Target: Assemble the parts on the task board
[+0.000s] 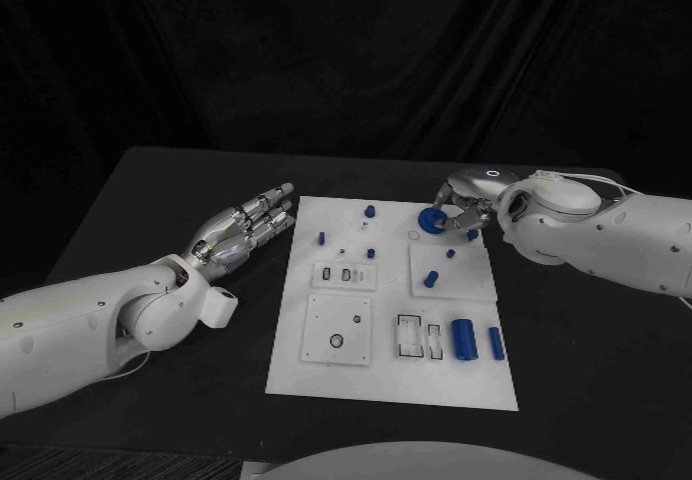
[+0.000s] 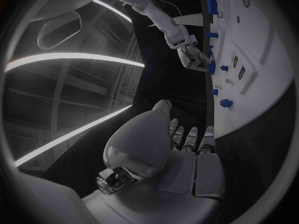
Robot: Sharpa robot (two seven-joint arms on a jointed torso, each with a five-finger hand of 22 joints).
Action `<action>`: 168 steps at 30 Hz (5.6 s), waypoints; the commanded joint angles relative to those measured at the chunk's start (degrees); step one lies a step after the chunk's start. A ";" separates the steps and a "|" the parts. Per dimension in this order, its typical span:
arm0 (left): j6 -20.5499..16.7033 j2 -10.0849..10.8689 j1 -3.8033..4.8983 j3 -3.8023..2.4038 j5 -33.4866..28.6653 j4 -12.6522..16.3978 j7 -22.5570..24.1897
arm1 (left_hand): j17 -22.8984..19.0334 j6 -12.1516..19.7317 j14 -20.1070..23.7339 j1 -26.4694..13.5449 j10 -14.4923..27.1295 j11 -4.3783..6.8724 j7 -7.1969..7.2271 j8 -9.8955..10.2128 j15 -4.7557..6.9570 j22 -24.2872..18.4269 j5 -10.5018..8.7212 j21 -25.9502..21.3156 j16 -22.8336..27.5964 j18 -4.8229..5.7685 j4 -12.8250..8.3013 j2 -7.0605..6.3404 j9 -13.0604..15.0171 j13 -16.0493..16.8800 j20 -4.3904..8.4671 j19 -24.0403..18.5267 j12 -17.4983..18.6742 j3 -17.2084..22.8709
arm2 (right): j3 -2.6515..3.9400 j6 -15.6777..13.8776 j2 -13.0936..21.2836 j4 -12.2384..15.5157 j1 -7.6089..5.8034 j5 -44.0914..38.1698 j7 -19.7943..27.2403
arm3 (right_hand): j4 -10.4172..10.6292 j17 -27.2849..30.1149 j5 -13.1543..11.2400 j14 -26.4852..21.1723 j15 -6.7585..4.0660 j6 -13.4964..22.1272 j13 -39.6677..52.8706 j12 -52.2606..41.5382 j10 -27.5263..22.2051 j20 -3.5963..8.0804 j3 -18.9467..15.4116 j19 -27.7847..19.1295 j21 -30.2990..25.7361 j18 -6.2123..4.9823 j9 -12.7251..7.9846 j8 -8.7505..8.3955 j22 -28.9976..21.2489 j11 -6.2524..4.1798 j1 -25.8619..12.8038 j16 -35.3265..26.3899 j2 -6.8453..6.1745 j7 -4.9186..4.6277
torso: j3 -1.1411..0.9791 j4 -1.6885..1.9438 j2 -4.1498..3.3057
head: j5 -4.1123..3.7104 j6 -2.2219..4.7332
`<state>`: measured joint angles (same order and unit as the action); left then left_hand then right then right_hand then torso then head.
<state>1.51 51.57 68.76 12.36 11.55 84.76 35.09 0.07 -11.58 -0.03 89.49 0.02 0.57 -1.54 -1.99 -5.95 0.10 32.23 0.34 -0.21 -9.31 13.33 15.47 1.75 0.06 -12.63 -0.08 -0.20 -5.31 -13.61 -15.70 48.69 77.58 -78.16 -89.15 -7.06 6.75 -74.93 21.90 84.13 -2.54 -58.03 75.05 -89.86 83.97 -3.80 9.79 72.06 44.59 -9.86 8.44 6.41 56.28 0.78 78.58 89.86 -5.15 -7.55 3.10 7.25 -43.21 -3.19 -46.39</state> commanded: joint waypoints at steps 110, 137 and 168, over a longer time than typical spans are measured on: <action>1.50 -0.10 -0.09 -0.03 0.02 -0.56 -0.75 | -0.07 -0.09 0.03 -0.58 -0.02 -1.41 -0.79 -0.44 -0.91 -0.03 0.28 -0.26 0.21 -0.95 -0.23 -0.09 0.02 -0.06 -0.74 0.16 0.20 0.98 | -0.54 2.50 2.84 9.13 -4.10 4.84 1.87 | 0.18 -12.36 -4.89 4.93 -0.72 12.91 14.95 -0.14 6.03 0.64 2.94 -0.12 -6.51 0.53 1.98 -2.41 2.57 -0.69 -3.26 -2.36 -0.18 2.24 | 0.14 -0.56 0.52 | 1.01 -0.01; 1.80 -0.39 -0.12 -0.03 0.02 -0.69 -0.84 | -0.07 -0.06 0.03 -0.59 -0.02 -1.51 -0.82 -0.44 -0.99 -0.03 0.33 -0.26 0.21 -0.95 -0.28 -0.09 0.01 -0.06 -0.79 0.17 0.20 1.08 | -0.54 4.43 -6.58 1.67 -0.67 2.43 5.13 | 0.15 -11.91 -5.69 4.75 -1.88 17.15 14.95 -0.14 6.03 1.38 2.54 -0.22 -7.60 0.34 -0.03 -3.01 2.61 -2.34 -3.17 -2.81 0.18 4.53 | 0.44 -0.35 0.59 | 1.54 -0.31; 2.09 -0.52 -0.12 -0.03 0.02 -1.16 -1.22 | -0.07 -0.02 0.03 -0.55 -0.02 -1.60 -0.87 -0.44 -1.06 -0.02 0.47 -0.26 0.21 -0.95 -0.42 -0.11 0.00 -0.06 -0.85 0.18 0.20 1.23 | -0.52 4.35 -7.70 0.90 -0.16 2.40 4.84 | 0.22 -12.05 -5.61 4.81 -2.08 11.05 14.95 -0.14 6.03 1.79 2.26 0.06 -8.37 0.45 0.55 -1.05 3.10 -2.38 -3.49 -2.70 0.93 4.29 | 0.31 -0.59 0.73 | 1.79 -0.44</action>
<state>2.91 51.10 68.69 12.37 11.57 83.52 33.37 0.09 -11.58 -0.03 89.49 0.05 -0.80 -1.95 -2.21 -6.77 0.10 32.45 0.34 -0.21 -9.30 12.79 15.47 1.75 0.08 -13.10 0.27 -0.20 -4.46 -14.16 -10.87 40.70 78.38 -78.48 -86.34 -2.08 6.87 -74.93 16.37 84.05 -4.30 -46.61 75.04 -89.85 84.15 -2.15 12.39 72.07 36.54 -8.95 8.92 5.17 59.37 -1.44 75.10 87.22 -4.65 -3.19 3.43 6.53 -42.49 -1.40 -46.93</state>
